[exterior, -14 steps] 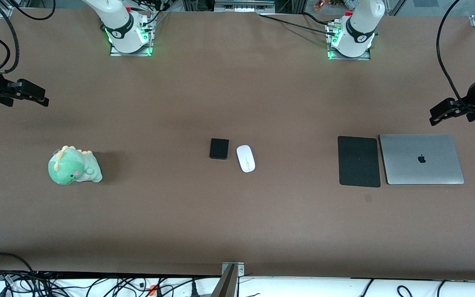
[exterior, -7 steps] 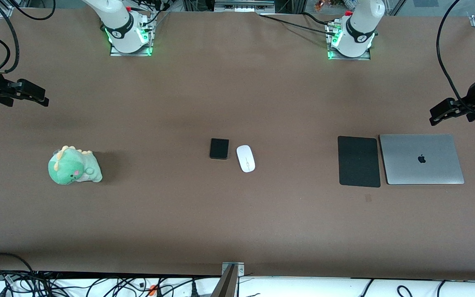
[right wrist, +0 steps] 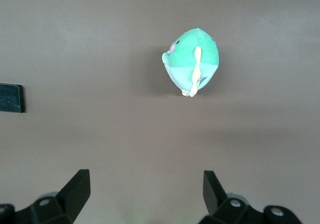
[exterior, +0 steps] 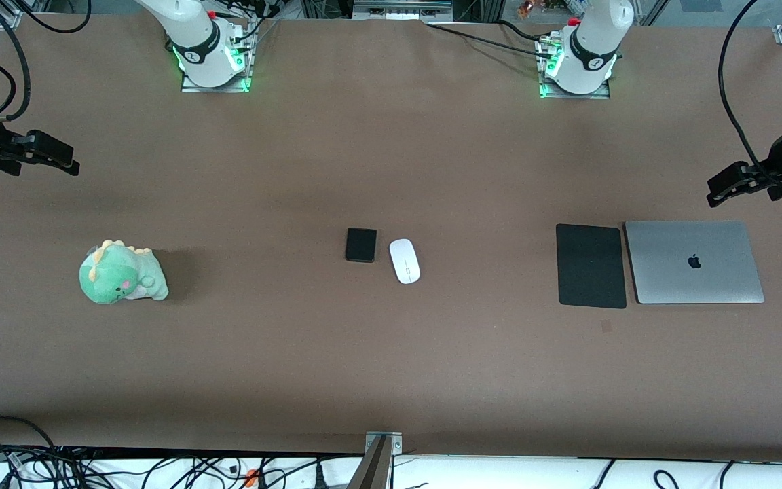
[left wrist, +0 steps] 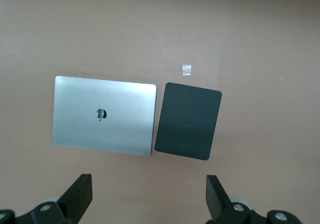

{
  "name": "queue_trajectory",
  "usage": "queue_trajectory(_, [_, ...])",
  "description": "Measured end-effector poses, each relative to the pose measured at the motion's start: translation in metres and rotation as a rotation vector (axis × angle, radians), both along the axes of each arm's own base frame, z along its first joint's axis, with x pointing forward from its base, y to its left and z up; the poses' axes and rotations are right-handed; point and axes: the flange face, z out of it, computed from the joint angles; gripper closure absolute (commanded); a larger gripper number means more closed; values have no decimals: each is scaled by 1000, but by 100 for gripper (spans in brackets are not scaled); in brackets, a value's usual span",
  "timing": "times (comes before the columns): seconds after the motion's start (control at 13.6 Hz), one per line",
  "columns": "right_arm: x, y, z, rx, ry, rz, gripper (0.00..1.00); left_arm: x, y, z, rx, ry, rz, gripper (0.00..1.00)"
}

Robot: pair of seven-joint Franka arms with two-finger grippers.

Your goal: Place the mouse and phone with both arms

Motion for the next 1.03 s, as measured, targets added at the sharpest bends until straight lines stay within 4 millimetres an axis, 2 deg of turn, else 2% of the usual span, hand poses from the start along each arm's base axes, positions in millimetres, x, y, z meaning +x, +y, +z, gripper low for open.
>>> queue_trajectory(1.03, [0, 0, 0, 0, 0, 0, 0, 0, 1, -1, -31, 0, 9, 0])
